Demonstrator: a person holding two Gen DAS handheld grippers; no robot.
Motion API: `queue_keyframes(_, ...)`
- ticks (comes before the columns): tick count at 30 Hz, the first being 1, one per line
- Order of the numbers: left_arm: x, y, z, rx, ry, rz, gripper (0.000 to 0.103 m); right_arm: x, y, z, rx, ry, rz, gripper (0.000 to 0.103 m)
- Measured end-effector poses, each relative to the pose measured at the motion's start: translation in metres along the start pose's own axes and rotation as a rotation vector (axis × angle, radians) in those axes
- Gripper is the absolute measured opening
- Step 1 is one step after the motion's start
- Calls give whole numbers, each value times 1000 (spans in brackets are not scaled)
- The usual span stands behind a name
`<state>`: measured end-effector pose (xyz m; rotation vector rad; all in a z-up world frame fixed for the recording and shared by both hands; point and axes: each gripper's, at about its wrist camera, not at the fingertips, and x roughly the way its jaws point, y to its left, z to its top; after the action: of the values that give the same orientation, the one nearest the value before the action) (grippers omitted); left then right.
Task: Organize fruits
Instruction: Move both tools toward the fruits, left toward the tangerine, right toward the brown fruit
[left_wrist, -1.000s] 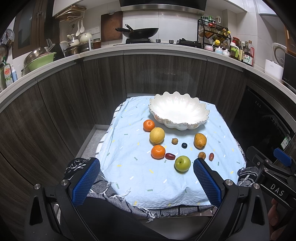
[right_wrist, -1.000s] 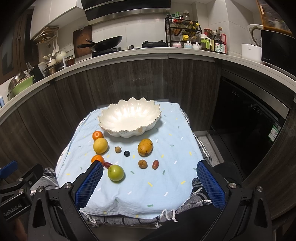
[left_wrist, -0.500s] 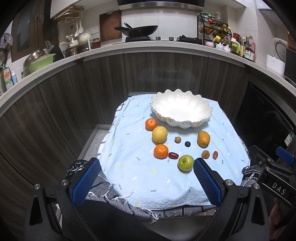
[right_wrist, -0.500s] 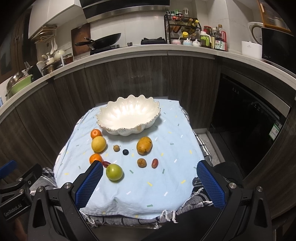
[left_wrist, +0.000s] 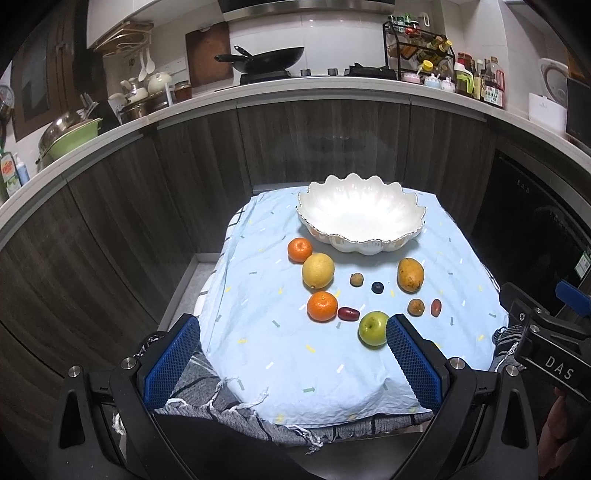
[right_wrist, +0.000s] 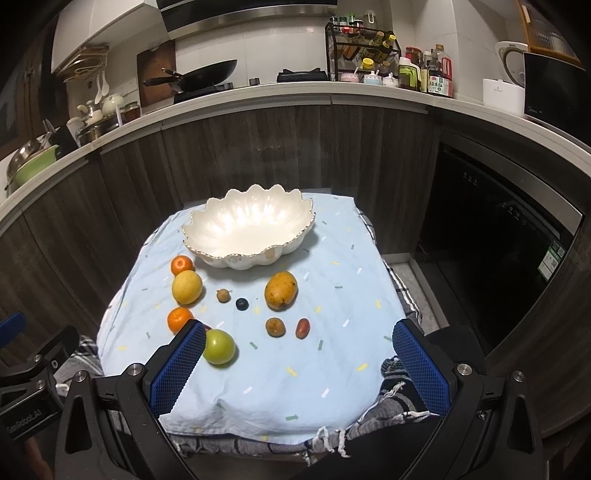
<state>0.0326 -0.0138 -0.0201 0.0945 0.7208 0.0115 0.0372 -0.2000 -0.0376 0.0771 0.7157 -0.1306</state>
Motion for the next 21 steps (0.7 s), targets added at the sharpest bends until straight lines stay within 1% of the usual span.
queue_keyframes(9,25,-10,8,40,39,-10,102,22,0,5,-14,32,-18,102)
queue_keyframes(21,65,-14,18,62,102,-27,101,62,8,13,-49,93,-30,102)
